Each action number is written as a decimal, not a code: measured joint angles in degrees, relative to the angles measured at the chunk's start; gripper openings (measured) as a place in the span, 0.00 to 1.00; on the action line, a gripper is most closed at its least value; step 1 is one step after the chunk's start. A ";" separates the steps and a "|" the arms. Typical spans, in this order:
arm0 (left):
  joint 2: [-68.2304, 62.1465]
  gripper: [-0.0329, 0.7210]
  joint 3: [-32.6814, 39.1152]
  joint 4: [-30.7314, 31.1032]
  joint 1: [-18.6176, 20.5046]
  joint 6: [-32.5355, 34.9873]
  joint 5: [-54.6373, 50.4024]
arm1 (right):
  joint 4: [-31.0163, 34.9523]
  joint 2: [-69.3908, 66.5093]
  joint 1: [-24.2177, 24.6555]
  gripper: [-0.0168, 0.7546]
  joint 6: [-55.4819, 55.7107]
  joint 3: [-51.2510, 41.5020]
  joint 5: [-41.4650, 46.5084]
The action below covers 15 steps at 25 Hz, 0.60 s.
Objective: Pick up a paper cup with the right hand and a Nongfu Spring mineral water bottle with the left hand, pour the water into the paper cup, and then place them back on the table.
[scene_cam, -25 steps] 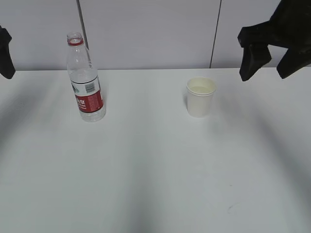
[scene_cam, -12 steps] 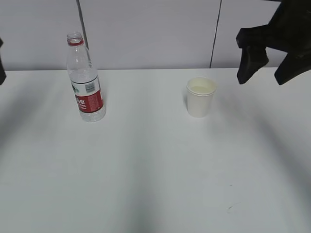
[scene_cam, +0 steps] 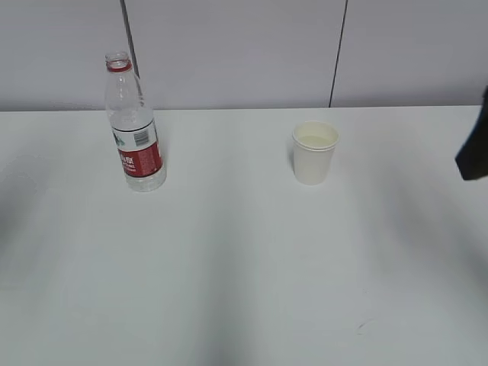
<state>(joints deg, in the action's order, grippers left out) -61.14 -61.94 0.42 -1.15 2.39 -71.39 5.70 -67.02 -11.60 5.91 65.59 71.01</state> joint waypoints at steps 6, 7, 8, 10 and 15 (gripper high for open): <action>12.69 0.77 6.19 -1.89 0.00 0.00 -0.12 | 0.00 16.36 0.00 0.79 -1.26 -10.54 0.41; 15.08 0.77 7.50 -1.89 0.00 0.00 -0.12 | -0.10 18.75 0.00 0.79 -1.52 -12.27 0.39; 17.11 0.77 8.62 -1.89 0.00 0.00 -0.32 | -0.22 21.68 0.00 0.79 -1.75 -13.95 0.43; 21.98 0.76 11.30 -1.89 0.00 0.24 -0.55 | -0.47 27.10 0.00 0.79 -1.97 -16.94 0.53; 33.18 0.75 17.66 -2.15 0.00 0.23 -1.03 | -0.62 41.23 0.00 0.79 -2.57 -24.09 0.94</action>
<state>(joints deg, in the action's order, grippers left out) -27.96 -44.27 -1.73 -1.15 2.63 -72.42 5.09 -25.79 -11.60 3.34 41.50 71.95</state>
